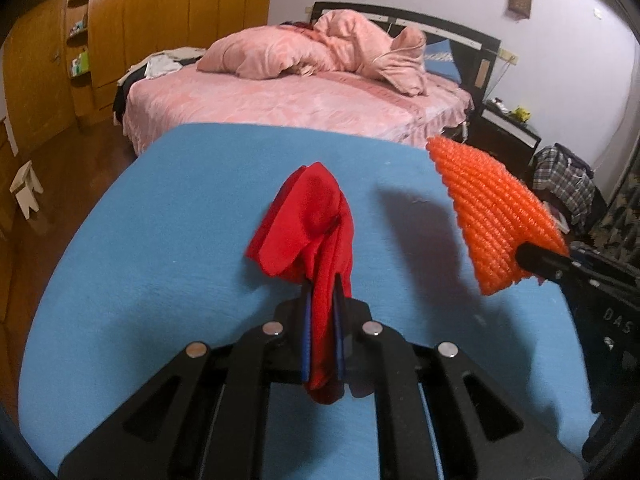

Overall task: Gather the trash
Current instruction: 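Carry the red sock and orange pad over the bin and open both grippers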

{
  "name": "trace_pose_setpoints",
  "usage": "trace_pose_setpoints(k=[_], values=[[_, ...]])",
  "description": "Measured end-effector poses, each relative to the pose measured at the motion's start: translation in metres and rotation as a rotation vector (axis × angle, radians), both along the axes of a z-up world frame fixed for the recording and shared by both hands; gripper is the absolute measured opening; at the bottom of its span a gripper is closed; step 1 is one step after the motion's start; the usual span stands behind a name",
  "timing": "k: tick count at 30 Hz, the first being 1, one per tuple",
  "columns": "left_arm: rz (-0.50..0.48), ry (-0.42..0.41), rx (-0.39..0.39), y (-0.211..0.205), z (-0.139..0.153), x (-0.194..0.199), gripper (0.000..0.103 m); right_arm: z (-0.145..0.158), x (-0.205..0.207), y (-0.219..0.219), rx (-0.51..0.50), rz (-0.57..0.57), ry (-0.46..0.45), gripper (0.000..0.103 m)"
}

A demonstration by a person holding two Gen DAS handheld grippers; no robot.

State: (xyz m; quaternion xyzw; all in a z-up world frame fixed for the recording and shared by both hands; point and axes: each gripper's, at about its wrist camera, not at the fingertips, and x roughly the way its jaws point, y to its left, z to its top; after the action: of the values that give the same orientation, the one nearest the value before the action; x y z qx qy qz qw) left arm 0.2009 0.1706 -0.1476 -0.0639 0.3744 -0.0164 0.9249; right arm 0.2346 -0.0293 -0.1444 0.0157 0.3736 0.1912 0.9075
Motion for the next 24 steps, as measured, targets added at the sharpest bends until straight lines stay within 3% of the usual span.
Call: trace_pose_setpoints(k=[9,24], values=[[-0.048,-0.074,0.001,-0.032,0.037,-0.028,0.008,0.018,-0.032,-0.036,0.016,-0.034,-0.034,0.025],[-0.144,-0.127,-0.017,-0.089,0.069,-0.071,0.008,0.053,-0.084,-0.081,0.029,-0.074,-0.105,0.025]])
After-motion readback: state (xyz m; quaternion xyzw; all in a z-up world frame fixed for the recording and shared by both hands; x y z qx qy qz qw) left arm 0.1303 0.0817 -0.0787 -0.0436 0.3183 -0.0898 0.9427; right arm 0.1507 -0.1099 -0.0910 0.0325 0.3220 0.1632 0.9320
